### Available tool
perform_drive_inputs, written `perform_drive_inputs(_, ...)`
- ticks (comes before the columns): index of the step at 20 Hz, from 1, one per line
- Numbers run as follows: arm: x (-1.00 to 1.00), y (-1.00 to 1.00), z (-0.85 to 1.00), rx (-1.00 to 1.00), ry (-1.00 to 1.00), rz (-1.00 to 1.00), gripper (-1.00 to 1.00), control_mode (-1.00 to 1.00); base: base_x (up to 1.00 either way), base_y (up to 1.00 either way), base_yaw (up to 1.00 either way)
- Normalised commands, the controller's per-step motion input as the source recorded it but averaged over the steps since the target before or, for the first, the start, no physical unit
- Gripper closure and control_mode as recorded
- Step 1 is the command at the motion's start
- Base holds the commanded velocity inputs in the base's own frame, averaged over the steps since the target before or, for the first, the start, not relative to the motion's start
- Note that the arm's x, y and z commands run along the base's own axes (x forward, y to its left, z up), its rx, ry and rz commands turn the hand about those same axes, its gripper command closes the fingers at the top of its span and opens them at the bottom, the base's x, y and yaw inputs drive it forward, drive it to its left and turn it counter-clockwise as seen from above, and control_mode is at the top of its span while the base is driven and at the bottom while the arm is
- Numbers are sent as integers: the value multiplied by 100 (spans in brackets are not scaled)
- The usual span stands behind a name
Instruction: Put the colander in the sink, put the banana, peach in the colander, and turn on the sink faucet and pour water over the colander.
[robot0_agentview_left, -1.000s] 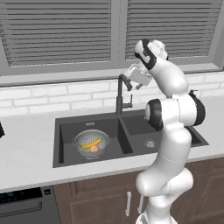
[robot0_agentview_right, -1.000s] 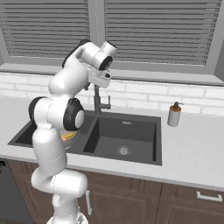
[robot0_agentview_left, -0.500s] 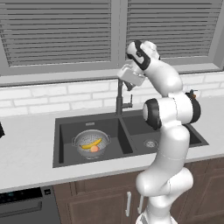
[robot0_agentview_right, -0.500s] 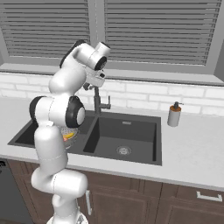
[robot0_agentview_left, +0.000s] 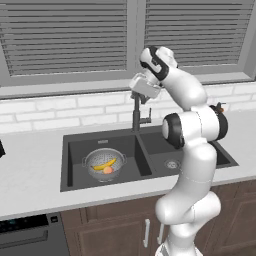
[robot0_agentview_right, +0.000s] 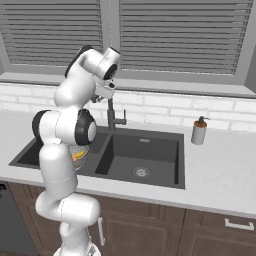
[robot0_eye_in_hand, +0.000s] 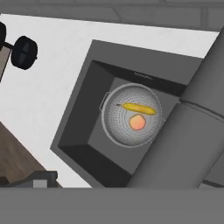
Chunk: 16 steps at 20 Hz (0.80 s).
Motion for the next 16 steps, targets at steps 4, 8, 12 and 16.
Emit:
perform_drive_inputs(4, 4, 64, -17, 0, 0, 0, -100, -100, 0, 0, 0)
perform_drive_inputs(8, 15, 61, -25, 0, 0, 0, -100, -100, 0, 0, 0)
perform_drive_inputs(12, 35, 54, -31, 0, 0, 0, -100, -100, 0, 0, 0)
perform_drive_inputs(16, 57, 41, -36, 0, 0, 0, -100, -100, 0, 0, 0)
